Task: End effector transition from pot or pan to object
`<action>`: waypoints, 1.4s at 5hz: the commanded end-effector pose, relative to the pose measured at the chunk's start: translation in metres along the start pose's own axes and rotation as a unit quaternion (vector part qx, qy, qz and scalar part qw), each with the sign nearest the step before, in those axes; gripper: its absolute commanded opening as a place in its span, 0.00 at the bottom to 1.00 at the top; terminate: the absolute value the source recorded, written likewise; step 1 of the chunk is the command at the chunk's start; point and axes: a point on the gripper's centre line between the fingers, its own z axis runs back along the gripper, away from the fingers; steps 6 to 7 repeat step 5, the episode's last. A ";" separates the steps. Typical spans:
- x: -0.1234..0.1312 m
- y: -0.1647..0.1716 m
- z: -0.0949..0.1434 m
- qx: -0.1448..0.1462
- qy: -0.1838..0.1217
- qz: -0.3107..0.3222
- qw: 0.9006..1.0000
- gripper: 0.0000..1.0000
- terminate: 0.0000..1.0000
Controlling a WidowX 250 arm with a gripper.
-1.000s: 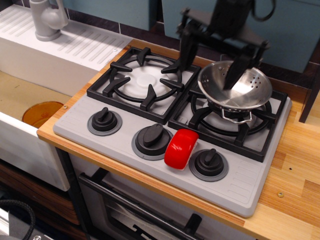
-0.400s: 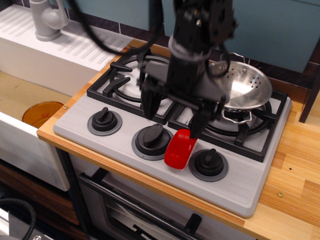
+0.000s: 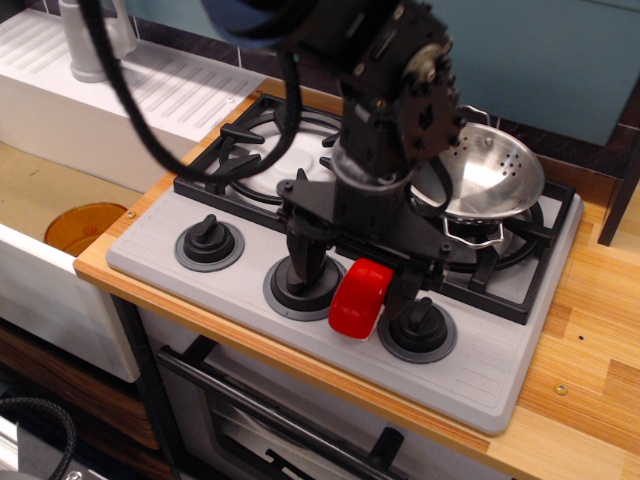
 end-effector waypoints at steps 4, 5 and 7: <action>0.014 -0.001 -0.034 -0.027 -0.019 -0.033 0.999 1.00 0.00; 0.014 -0.001 -0.034 -0.027 -0.019 -0.033 0.999 1.00 1.00; 0.014 -0.001 -0.034 -0.027 -0.019 -0.033 0.999 1.00 1.00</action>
